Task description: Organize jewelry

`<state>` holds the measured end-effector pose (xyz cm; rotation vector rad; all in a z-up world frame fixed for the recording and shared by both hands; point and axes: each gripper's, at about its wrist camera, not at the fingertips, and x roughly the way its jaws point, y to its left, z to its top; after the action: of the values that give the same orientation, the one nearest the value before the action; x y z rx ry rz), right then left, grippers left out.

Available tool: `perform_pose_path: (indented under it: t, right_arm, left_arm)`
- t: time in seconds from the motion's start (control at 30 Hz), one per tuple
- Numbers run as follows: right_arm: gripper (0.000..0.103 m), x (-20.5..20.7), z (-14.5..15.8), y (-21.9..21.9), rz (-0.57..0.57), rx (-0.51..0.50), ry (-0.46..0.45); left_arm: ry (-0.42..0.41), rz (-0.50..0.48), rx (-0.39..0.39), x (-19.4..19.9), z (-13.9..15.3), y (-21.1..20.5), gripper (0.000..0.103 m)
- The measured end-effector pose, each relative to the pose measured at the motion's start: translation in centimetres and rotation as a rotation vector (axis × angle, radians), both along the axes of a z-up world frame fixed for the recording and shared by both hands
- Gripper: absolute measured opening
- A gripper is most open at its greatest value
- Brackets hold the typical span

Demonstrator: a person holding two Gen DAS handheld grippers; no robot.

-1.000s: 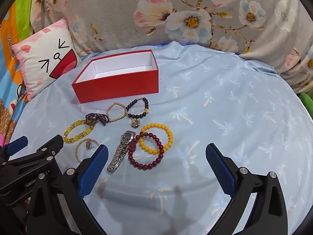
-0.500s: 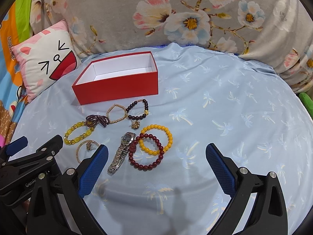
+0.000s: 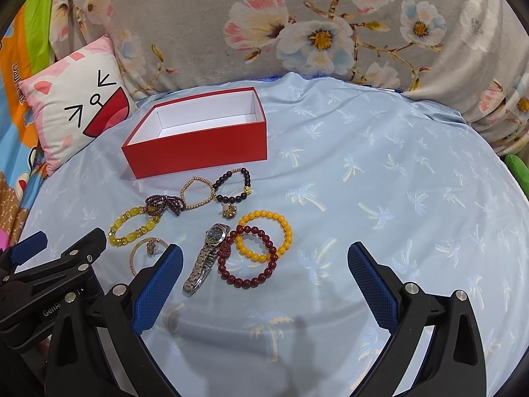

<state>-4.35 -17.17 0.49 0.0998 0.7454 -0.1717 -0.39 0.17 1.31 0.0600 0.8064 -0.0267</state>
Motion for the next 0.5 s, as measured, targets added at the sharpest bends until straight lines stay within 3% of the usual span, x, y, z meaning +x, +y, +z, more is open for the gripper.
perform_pose_path:
  t: [0.5]
  right_arm:
    - [0.096, -0.19, 0.03, -0.09, -0.001, 0.001, -0.004]
  left_arm:
    - [-0.002, 0.000, -0.004, -0.12, -0.08, -0.31, 0.091]
